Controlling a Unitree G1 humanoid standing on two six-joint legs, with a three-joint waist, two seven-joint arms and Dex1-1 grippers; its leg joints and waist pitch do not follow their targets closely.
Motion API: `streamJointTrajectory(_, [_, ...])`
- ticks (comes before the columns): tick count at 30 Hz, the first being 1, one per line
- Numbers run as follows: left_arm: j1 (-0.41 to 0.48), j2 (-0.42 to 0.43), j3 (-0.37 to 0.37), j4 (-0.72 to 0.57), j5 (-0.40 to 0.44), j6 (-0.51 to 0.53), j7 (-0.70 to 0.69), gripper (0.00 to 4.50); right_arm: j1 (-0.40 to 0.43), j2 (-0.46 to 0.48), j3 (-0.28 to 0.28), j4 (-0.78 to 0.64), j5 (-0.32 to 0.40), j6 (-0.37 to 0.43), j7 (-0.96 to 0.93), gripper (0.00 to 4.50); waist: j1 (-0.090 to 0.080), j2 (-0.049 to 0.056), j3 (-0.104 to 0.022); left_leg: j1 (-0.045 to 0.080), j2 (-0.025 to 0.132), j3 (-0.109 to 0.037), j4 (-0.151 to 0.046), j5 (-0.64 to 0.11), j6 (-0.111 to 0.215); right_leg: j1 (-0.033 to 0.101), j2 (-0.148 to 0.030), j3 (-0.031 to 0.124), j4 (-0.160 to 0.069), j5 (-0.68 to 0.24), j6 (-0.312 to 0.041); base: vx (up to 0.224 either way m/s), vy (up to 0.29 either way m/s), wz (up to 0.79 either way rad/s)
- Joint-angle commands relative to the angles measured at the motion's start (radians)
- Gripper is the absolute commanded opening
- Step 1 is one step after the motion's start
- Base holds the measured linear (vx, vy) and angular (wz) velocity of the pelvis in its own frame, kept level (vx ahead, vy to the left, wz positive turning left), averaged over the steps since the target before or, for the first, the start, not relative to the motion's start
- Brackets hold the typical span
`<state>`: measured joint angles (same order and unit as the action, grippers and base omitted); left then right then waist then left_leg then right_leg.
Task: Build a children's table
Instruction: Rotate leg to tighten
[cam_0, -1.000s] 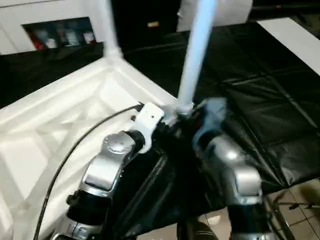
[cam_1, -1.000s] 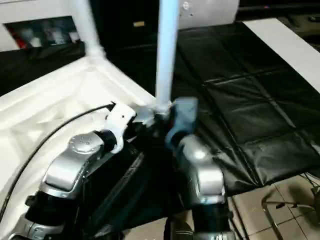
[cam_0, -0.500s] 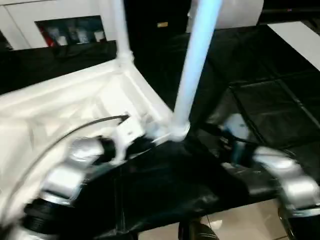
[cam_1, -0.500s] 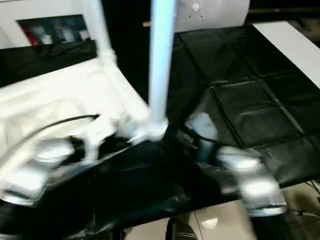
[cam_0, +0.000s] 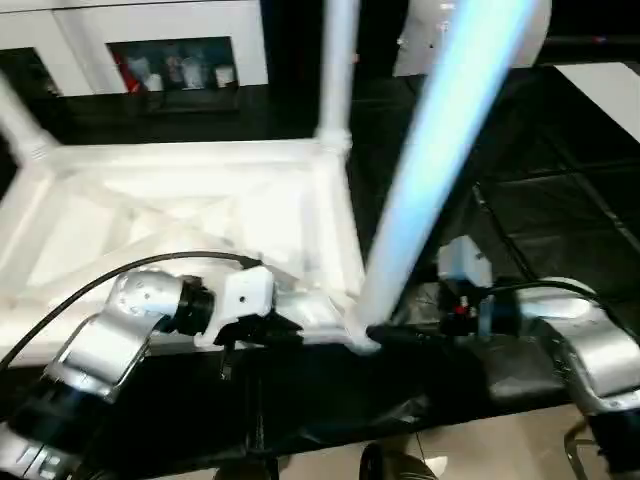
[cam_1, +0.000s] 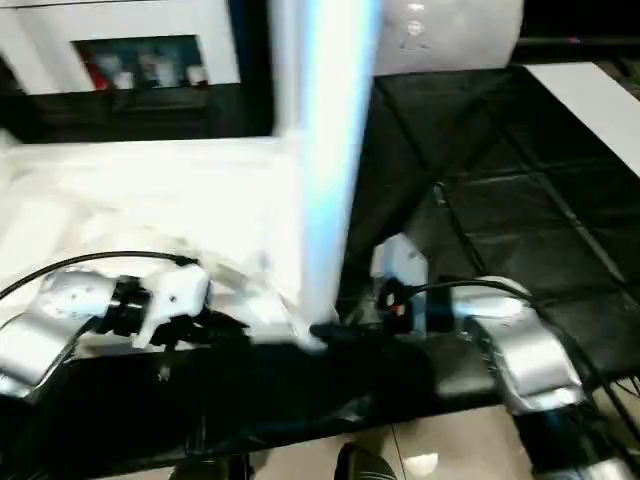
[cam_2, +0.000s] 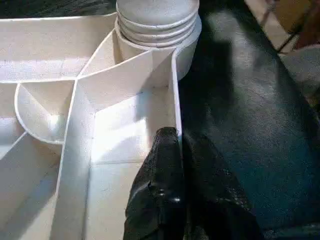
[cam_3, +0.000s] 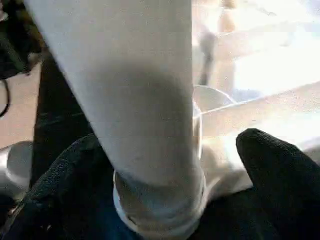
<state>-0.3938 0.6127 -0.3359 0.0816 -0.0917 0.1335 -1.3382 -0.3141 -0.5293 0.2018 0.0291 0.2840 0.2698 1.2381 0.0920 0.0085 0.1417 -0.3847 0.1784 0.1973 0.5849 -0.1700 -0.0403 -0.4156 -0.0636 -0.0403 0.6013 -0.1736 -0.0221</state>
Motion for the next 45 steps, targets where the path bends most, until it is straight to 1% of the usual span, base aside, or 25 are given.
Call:
streamJointTrajectory(1, [-0.027, -0.007, -0.049, 0.008, 0.012, -0.047, -0.051, 0.00, -0.011, -0.003, 0.023, 0.029, -0.004, -0.032, 0.046, 4.45, -0.008, -0.002, -0.083, 0.028, 0.054, -0.021, -0.066, -0.175, 0.063, 0.043, -0.078, 0.048, -0.062, -0.214, -0.241, 0.000, 0.000, 0.00])
streamJointTrajectory(3, [-0.047, -0.014, -0.058, 0.028, 0.021, -0.066, -0.061, 0.00, -0.036, 0.006, 0.039, 0.070, -0.002, -0.036, 0.067, 4.10, -0.006, -0.004, -0.083, 0.025, 0.054, -0.022, -0.065, -0.178, 0.065, 0.046, -0.080, 0.048, -0.062, -0.216, -0.245, 0.000, 0.000, 0.00])
streamJointTrajectory(5, [-0.054, -0.018, -0.062, 0.034, 0.021, -0.072, -0.066, 0.00, -0.046, 0.007, 0.046, 0.083, 0.004, -0.033, 0.084, 4.07, -0.006, -0.005, -0.082, 0.024, 0.055, -0.022, -0.066, -0.175, 0.062, 0.046, -0.080, 0.048, -0.062, -0.226, -0.243, 0.000, 0.000, 0.00])
streamJointTrajectory(8, [-0.061, -0.020, -0.065, 0.046, 0.020, -0.084, -0.074, 0.00, -0.057, 0.007, 0.055, 0.103, 0.004, -0.043, 0.109, 3.69, -0.004, -0.005, -0.082, 0.025, 0.056, -0.022, -0.065, -0.184, 0.061, 0.045, -0.080, 0.048, -0.063, -0.240, -0.241, 0.000, 0.000, 0.00])
streamJointTrajectory(11, [-0.064, -0.021, -0.068, 0.053, 0.019, -0.092, -0.075, 0.00, -0.063, 0.005, 0.062, 0.118, -0.003, -0.057, 0.121, 3.62, -0.004, -0.006, -0.081, 0.023, 0.055, -0.023, -0.065, -0.183, 0.063, 0.045, -0.081, 0.047, -0.063, -0.244, -0.239, 0.000, 0.000, 0.00])
streamJointTrajectory(13, [-0.065, -0.020, -0.070, 0.062, 0.020, -0.105, -0.077, 0.00, -0.069, 0.003, 0.071, 0.138, -0.012, -0.075, 0.138, 3.28, -0.004, -0.007, -0.079, 0.023, 0.056, -0.023, -0.066, -0.190, 0.063, 0.044, -0.082, 0.047, -0.064, -0.264, -0.236, 0.000, 0.000, 0.00])
streamJointTrajectory(16, [-0.064, -0.020, -0.068, 0.070, 0.022, -0.114, -0.077, 0.00, -0.073, 0.001, 0.079, 0.152, -0.017, -0.089, 0.150, 3.16, -0.005, -0.007, -0.077, 0.023, 0.056, -0.023, -0.067, -0.195, 0.060, 0.043, -0.080, 0.048, -0.066, -0.277, -0.230, 0.000, 0.000, 0.00])
streamJointTrajectory(18, [-0.064, -0.019, -0.067, 0.075, 0.023, -0.119, -0.076, 0.00, -0.073, 0.002, 0.081, 0.156, -0.020, -0.095, 0.156, 2.80, -0.005, -0.007, -0.078, 0.023, 0.056, -0.024, -0.067, -0.191, 0.061, 0.043, -0.080, 0.048, -0.065, -0.271, -0.230, 0.000, 0.000, 0.00])
streamJointTrajectory(22, [-0.060, -0.016, -0.063, 0.077, 0.020, -0.118, -0.070, 0.00, -0.068, 0.005, 0.084, 0.154, -0.021, -0.099, 0.158, 2.61, -0.005, -0.007, -0.077, 0.024, 0.057, -0.023, -0.067, -0.193, 0.063, 0.042, -0.080, 0.048, -0.065, -0.271, -0.233, 0.000, 0.000, 0.00])
streamJointTrajectory(25, [-0.054, -0.018, -0.055, 0.080, 0.015, -0.111, -0.060, 0.00, -0.059, 0.010, 0.087, 0.155, -0.013, -0.105, 0.156, 2.59, -0.005, -0.005, -0.074, 0.024, 0.057, -0.024, -0.069, -0.200, 0.062, 0.041, -0.080, 0.048, -0.067, -0.281, -0.231, 0.000, 0.000, 0.00])
streamJointTrajectory(27, [-0.040, -0.030, -0.031, 0.066, -0.006, -0.071, -0.026, 0.00, -0.035, 0.020, 0.076, 0.134, 0.005, -0.079, 0.133, 2.58, -0.005, -0.004, -0.072, 0.024, 0.057, -0.023, -0.069, -0.208, 0.058, 0.041, -0.081, 0.049, -0.068, -0.287, -0.230, 0.000, 0.000, 0.00])
streamJointTrajectory(29, [-0.040, -0.031, -0.030, 0.065, -0.007, -0.069, -0.024, 0.00, -0.034, 0.021, 0.075, 0.132, 0.006, -0.077, 0.132, 2.57, -0.005, -0.004, -0.072, 0.024, 0.057, -0.025, -0.070, -0.214, 0.057, 0.041, -0.080, 0.048, -0.069, -0.292, -0.232, 0.000, 0.000, 0.00])
streamJointTrajectory(30, [-0.026, -0.050, -0.003, 0.040, -0.015, -0.014, 0.039, 0.00, -0.004, 0.050, 0.051, 0.107, 0.021, -0.039, 0.063, 2.57, -0.005, 0.000, -0.070, 0.024, 0.058, -0.025, -0.072, -0.223, 0.053, 0.039, -0.080, 0.049, -0.070, -0.297, -0.230, 0.000, 0.000, 0.00])
streamJointTrajectory(32, [-0.017, -0.068, 0.018, 0.019, -0.013, 0.036, 0.100, 0.00, 0.017, 0.080, 0.034, 0.090, 0.020, 0.006, -0.020, 2.57, -0.007, -0.003, -0.067, 0.024, 0.058, -0.027, -0.075, -0.242, 0.045, 0.039, -0.080, 0.049, -0.073, -0.324, -0.228, 0.000, 0.000, 0.00])
streamJointTrajectory(33, [-0.008, -0.090, 0.036, 0.000, -0.013, 0.079, 0.156, 0.00, 0.030, 0.112, 0.021, 0.083, 0.010, 0.014, -0.090, 2.57, -0.012, -0.005, -0.065, 0.023, 0.055, -0.030, -0.078, -0.259, 0.036, 0.040, -0.081, 0.047, -0.077, -0.373, -0.213, 0.000, 0.000, 0.00])
streamJointTrajectory(34, [-0.001, -0.114, 0.052, -0.019, -0.015, 0.116, 0.205, 0.00, 0.039, 0.143, 0.010, 0.076, 0.008, 0.029, -0.147, 2.57, -0.016, 0.001, -0.061, 0.024, 0.056, -0.031, -0.081, -0.284, 0.018, 0.035, -0.082, 0.048, -0.081, -0.417, -0.200, 0.000, 0.000, 0.00])
streamJointTrajectory(36, [0.009, -0.153, 0.072, -0.052, -0.013, 0.176, 0.283, 0.00, 0.048, 0.192, -0.009, 0.068, 0.003, 0.053, -0.238, 2.56, -0.021, -0.001, -0.058, 0.026, 0.054, -0.034, -0.082, -0.309, 0.002, 0.033, -0.084, 0.049, -0.088, -0.463, -0.183, 0.000, 0.000, 0.00])
streamJointTrajectory(37, [0.016, -0.196, 0.087, -0.084, -0.002, 0.237, 0.359, 0.00, 0.045, 0.248, -0.027, 0.071, -0.010, 0.074, -0.336, 2.56, -0.029, -0.003, -0.058, 0.019, 0.052, -0.038, -0.086, -0.309, -0.005, 0.037, -0.083, 0.046, -0.085, -0.473, -0.173, 0.000, 0.000, 0.00])
streamJointTrajectory(39, [0.017, -0.257, 0.103, -0.115, 0.019, 0.308, 0.453, 0.00, 0.035, 0.322, -0.053, 0.083, -0.028, 0.089, -0.463, 2.56, -0.045, -0.001, -0.055, 0.021, 0.052, -0.040, -0.086, -0.325, -0.017, 0.031, -0.083, 0.046, -0.089, -0.488, -0.166, 0.000, 0.000, 0.00])
streamJointTrajectory(40, [0.017, -0.279, 0.108, -0.124, 0.026, 0.332, 0.485, 0.00, 0.031, 0.348, -0.063, 0.088, -0.035, 0.090, -0.506, 2.56, -0.048, -0.003, -0.058, 0.022, 0.050, -0.040, -0.085, -0.325, -0.015, 0.031, -0.082, 0.045, -0.092, -0.491, -0.162, 0.000, 0.000, 0.00])
streamJointTrajectory(41, [0.013, -0.317, 0.118, -0.132, 0.036, 0.362, 0.537, 0.00, 0.021, 0.387, -0.080, 0.098, -0.041, 0.096, -0.572, 2.56, -0.056, -0.007, -0.059, 0.018, 0.047, -0.039, -0.085, -0.306, -0.010, 0.035, -0.082, 0.045, -0.091, -0.470, -0.158, 0.000, 0.000, 0.00])
streamJointTrajectory(42, [0.010, -0.342, 0.125, -0.142, 0.042, 0.388, 0.574, 0.00, 0.017, 0.415, -0.093, 0.099, -0.047, 0.107, -0.619, 2.56, -0.059, -0.003, -0.061, 0.016, 0.049, -0.038, -0.084, -0.284, -0.002, 0.034, -0.080, 0.046, -0.090, -0.436, -0.162, 0.000, 0.000, 0.00])
streamJointTrajectory(43, [0.007, -0.361, 0.128, -0.146, 0.048, 0.402, 0.601, 0.00, 0.013, 0.433, -0.103, 0.101, -0.051, 0.113, -0.653, 2.56, -0.060, -0.004, -0.060, 0.016, 0.048, -0.037, -0.084, -0.279, 0.004, 0.033, -0.079, 0.047, -0.092, -0.423, -0.163, 0.000, 0.000, 0.00])
streamJointTrajectory(44, [-0.003, -0.432, 0.139, -0.162, 0.071, 0.453, 0.699, 0.00, 0.001, 0.497, -0.134, 0.108, -0.067, 0.128, -0.775, 2.56, -0.063, -0.007, -0.061, 0.016, 0.047, -0.033, -0.082, -0.264, 0.011, 0.032, -0.077, 0.049, -0.090, -0.390, -0.167, 0.000, 0.000, 0.00])
streamJointTrajectory(45, [-0.010, -0.469, 0.144, -0.166, 0.084, 0.473, 0.750, 0.00, -0.007, 0.526, -0.148, 0.115, -0.081, 0.126, -0.837, 2.55, -0.060, -0.004, -0.063, 0.020, 0.047, -0.031, -0.079, -0.245, 0.015, 0.029, -0.076, 0.050, -0.090, -0.360, -0.176, 0.000, 0.000, 0.00])
